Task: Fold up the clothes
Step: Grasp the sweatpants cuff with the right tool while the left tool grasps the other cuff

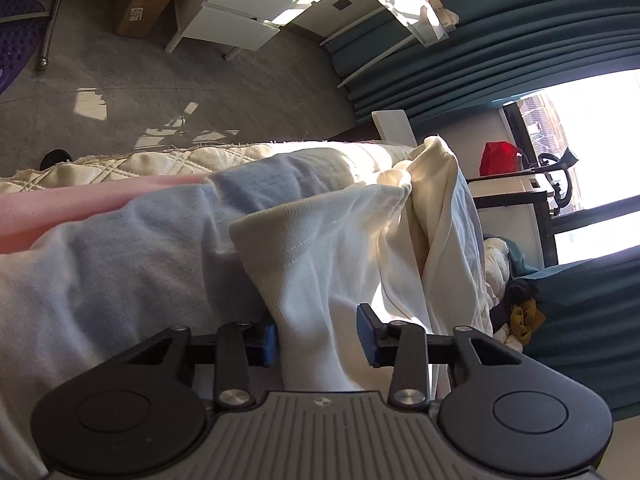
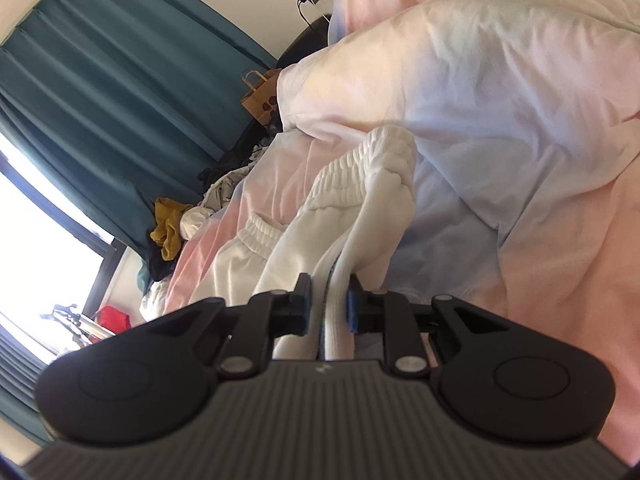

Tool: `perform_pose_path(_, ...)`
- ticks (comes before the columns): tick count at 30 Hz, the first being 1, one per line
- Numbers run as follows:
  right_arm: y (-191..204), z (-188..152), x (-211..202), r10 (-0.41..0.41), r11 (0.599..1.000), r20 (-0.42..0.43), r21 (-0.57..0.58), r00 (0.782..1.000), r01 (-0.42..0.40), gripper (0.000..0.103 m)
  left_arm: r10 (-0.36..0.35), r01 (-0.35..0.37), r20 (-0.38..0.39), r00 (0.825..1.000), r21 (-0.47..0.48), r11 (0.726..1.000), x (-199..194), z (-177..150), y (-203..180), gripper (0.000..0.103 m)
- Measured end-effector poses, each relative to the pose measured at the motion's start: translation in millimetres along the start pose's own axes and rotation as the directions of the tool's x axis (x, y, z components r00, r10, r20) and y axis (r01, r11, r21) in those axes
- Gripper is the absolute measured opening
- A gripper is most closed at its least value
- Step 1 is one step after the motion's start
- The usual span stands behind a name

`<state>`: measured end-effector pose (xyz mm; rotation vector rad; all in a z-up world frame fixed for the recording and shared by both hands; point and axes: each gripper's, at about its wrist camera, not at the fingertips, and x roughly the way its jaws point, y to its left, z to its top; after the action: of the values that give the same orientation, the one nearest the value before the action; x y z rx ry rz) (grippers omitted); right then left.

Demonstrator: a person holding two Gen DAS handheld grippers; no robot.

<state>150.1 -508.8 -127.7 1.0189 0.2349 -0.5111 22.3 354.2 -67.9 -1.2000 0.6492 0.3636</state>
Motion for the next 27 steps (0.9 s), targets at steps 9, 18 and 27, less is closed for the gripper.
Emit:
perform_pose_path(9, 14.1, 28.7, -43.5, 0.104, 0.991, 0.023, 0.078, 0.994, -0.105, 0.013, -0.140, 0.142, 0.051, 0.989, -0.059, 0.988, -37.9, 26.7, 0.5, 0.002)
perform_pose_path(18, 42.2, 42.9, -31.5, 0.119, 0.993, -0.008, -0.011, 0.993, -0.119, 0.011, -0.143, 0.143, 0.056, 0.988, 0.011, 0.990, -18.1, 65.9, -76.2, 0.002)
perform_pose_path(27, 154.0, 56.7, 84.4, 0.126, 0.985, 0.002, -0.122, 0.992, -0.124, 0.009, -0.031, 0.017, 0.106, 0.994, 0.128, 0.992, 120.9, 119.4, -232.5, 0.002)
